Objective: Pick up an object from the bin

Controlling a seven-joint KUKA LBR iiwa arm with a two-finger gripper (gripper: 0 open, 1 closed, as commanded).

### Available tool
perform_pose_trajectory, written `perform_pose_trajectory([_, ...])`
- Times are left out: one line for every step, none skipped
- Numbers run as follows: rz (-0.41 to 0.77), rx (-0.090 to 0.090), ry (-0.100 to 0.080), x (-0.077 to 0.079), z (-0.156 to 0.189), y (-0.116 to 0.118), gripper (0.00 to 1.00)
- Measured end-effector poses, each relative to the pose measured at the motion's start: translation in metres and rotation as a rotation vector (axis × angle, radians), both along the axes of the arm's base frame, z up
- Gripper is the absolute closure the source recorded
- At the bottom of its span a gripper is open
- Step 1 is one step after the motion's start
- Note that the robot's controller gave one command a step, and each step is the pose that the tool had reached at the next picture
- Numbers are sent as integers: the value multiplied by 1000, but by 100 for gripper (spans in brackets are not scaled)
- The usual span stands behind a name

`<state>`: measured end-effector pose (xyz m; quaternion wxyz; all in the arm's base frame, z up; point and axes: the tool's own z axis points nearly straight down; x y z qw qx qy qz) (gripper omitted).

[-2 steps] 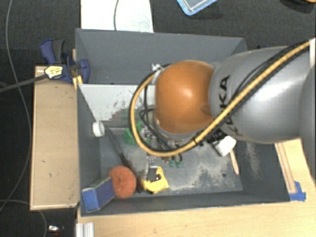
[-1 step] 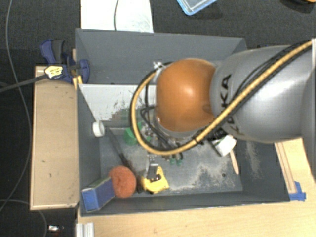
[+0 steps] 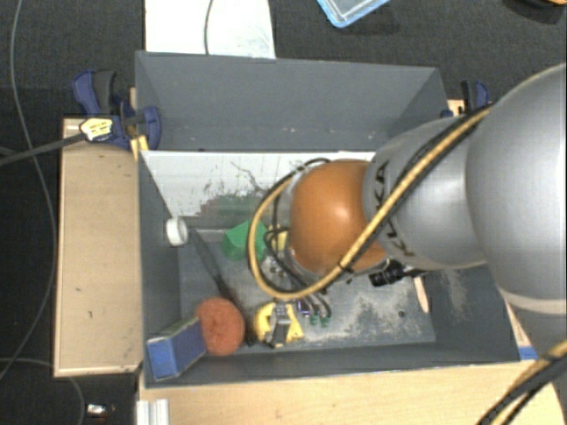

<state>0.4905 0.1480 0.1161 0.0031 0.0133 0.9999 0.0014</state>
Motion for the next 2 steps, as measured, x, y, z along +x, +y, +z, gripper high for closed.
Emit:
perform_pose_trajectory([76,-1,2,-5,-39,-7,0])
perform_pose_trajectory([487,-3,-1,-11,-17,-17,0])
